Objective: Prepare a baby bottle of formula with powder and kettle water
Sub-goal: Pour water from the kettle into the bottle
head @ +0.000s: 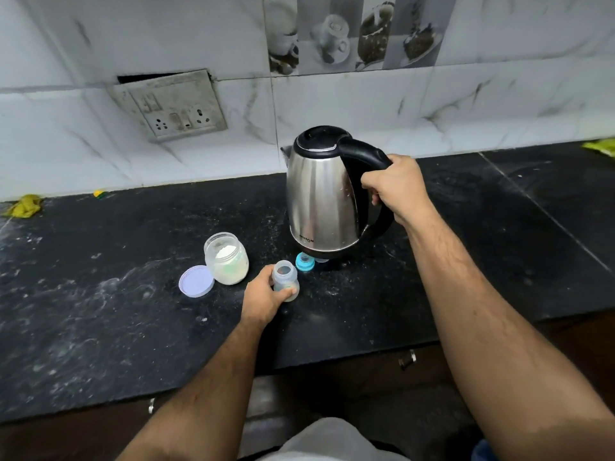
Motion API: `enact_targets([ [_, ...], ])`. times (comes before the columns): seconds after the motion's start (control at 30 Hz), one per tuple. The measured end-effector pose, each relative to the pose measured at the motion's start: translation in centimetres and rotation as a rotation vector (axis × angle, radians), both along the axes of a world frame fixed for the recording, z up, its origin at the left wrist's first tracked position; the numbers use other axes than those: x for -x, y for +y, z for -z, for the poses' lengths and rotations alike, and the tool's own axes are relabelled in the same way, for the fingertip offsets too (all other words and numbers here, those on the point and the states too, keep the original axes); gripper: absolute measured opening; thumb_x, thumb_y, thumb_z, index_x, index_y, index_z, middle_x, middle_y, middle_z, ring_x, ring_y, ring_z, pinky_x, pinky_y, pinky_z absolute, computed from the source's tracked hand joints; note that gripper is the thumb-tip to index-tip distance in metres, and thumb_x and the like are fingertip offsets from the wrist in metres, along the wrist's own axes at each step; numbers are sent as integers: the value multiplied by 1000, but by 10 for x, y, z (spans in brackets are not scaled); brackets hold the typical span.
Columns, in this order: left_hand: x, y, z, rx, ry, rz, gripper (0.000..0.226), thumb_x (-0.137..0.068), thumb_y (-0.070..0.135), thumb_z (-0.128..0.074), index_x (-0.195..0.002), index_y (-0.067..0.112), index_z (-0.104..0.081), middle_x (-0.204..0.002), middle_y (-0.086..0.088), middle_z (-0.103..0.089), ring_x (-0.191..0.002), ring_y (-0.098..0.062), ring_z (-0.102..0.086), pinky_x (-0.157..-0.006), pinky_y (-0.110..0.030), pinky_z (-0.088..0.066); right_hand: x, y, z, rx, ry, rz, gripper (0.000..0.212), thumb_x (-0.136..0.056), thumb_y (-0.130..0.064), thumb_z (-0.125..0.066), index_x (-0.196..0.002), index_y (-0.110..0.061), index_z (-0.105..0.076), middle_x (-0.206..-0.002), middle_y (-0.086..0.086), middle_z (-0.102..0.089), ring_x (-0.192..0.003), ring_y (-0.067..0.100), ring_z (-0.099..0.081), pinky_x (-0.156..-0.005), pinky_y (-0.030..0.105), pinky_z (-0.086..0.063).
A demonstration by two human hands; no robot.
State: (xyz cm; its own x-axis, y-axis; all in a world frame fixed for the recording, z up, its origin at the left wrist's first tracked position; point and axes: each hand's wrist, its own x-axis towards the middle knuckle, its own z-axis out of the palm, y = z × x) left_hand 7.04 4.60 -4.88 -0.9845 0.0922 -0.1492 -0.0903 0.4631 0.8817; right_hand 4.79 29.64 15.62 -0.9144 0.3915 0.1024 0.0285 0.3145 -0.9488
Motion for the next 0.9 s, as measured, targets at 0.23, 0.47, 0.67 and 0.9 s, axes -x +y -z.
enact_targets([
  [0.23, -13, -8, 3, -28, 3, 40, 53, -73, 17, -84, -120, 22, -62, -111, 7, -70, -103, -11, -65, -97, -30, -49, -52, -2, 9, -70, -37, 20, 15, -60, 2, -64, -69, -6, -54, -48, 9, -45, -37, 19, -41, -42, 24, -32],
  [0.47, -25, -16, -2, -13, 11, 54, 50, -74, 19, -84, -119, 23, -61, -110, 7, -69, -102, -11, -64, -97, -31, -49, -86, -2, 20, -176, -153, -38, 13, -61, -2, -67, -67, -7, -56, -47, 13, -49, -39, 21, -45, -47, 26, -34],
  [0.67, -24, -22, -4, -17, 10, 41, 52, -74, 15, -83, -120, 22, -60, -111, 7, -68, -104, -13, -63, -98, -30, -47, -94, -3, 21, -296, -246, -158, 14, -64, -3, -70, -69, 1, -57, -49, 15, -53, -42, 21, -46, -49, 27, -35],
  [0.9, -24, -22, -6, -25, 1, 53, 55, -72, 10, -83, -121, 22, -61, -111, 5, -70, -105, -14, -64, -99, -30, -47, -88, -2, 11, -405, -287, -316, 21, -68, -10, -75, -78, 3, -61, -51, 14, -57, -47, 23, -50, -55, 30, -39],
])
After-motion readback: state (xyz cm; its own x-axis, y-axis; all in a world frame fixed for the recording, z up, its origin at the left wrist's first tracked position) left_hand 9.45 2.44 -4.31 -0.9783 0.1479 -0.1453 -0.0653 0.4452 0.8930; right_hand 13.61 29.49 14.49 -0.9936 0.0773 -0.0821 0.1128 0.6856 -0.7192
